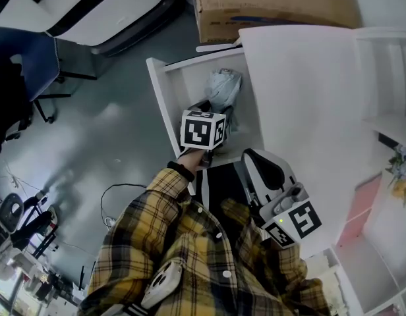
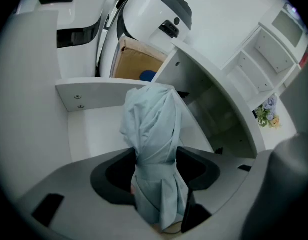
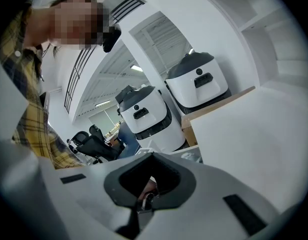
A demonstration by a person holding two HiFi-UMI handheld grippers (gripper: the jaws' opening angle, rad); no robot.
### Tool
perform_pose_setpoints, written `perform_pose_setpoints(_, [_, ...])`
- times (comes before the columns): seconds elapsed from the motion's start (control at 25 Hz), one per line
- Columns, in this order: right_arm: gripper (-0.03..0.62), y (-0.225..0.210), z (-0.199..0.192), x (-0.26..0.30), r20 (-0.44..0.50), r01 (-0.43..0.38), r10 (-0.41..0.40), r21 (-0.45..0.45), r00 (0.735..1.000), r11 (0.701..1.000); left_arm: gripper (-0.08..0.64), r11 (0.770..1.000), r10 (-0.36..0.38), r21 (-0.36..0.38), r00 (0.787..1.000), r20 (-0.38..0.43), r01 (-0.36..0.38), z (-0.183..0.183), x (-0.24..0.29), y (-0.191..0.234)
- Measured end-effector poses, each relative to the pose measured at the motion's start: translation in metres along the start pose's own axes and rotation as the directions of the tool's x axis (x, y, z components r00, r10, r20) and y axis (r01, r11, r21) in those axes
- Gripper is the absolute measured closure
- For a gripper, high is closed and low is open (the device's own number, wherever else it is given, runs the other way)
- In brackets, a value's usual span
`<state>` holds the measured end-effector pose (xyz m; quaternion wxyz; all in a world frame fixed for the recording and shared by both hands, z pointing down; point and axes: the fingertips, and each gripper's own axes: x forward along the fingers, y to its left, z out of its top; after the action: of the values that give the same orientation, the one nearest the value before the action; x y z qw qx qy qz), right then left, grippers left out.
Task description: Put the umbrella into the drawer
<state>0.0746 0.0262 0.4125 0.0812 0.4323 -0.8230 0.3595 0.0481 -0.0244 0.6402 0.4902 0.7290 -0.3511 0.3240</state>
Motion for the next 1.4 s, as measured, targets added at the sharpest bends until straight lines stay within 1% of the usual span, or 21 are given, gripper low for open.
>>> perform_pose_setpoints(0.04, [0.577, 0.000, -0.001, 0.000, -0.001, 0.002, -0.002, 0.003, 1.000, 1.000, 0.294, 1.000, 0.010, -0.002, 1.000, 0.004, -0.010, 0.000, 0.000, 0.002])
perform_pose_setpoints(0.08, [0.577, -0.001, -0.001, 0.001, -0.002, 0.005, -0.005, 0.006, 1.000, 1.000, 0.323, 1.000, 0.022, -0.004, 1.000, 0.020, -0.022, 0.002, -0.001, 0.004])
perform_pose_setpoints(0.12, [0.576, -0.002, -0.002, 0.001, -0.004, 0.006, -0.006, 0.009, 1.000, 1.000, 0.421, 0.999, 0.035, -0.005, 0.998, 0.050, -0.035, 0.008, -0.003, 0.005])
perform_pose_setpoints(0.16, [0.577, -0.002, -0.003, 0.001, -0.005, 0.008, -0.008, 0.011, 1.000, 1.000, 0.538, 0.999, 0.048, 0.001, 0.995, 0.083, -0.048, 0.015, -0.005, 0.004])
perform_pose_setpoints(0.24, [0.576, -0.003, -0.004, 0.002, -0.005, 0.009, -0.009, 0.015, 1.000, 1.000, 0.537, 0.997, 0.062, 0.041, 0.992, 0.113, -0.067, 0.026, -0.007, 0.001])
perform_pose_setpoints(0.32, [0.577, -0.002, -0.005, 0.003, -0.004, 0.009, -0.008, 0.018, 1.000, 1.000, 0.537, 0.994, 0.064, 0.077, 0.993, 0.100, -0.072, 0.030, -0.004, -0.001])
perform_pose_setpoints(0.36, [0.577, -0.001, -0.005, 0.003, -0.004, 0.008, -0.008, 0.019, 1.000, 1.000, 0.537, 0.994, 0.063, 0.083, 0.994, 0.091, -0.071, 0.030, -0.003, -0.001])
perform_pose_setpoints(0.76, [0.577, -0.003, -0.004, 0.005, -0.004, 0.009, -0.009, 0.020, 1.000, 1.000, 0.537, 0.994, 0.065, 0.080, 0.996, 0.066, -0.070, 0.024, 0.000, 0.004])
perform_pose_setpoints(1.04, [0.577, 0.003, 0.003, 0.004, 0.002, 0.002, -0.002, -0.003, 1.000, 1.000, 0.537, 0.994, 0.053, 0.088, 0.996, 0.068, -0.058, 0.024, -0.008, 0.000])
perform_pose_setpoints(1.2, [0.577, 0.008, 0.008, 0.003, 0.008, -0.002, 0.002, -0.022, 1.000, 1.000, 0.537, 0.995, 0.043, 0.091, 0.995, 0.087, -0.051, 0.030, -0.017, -0.004])
perform_pose_setpoints(1.4, [0.577, 0.015, 0.018, -0.003, 0.027, -0.006, 0.008, -0.055, 1.000, 0.998, 0.537, 0.994, 0.024, 0.106, 0.991, 0.130, -0.038, 0.045, -0.034, -0.015])
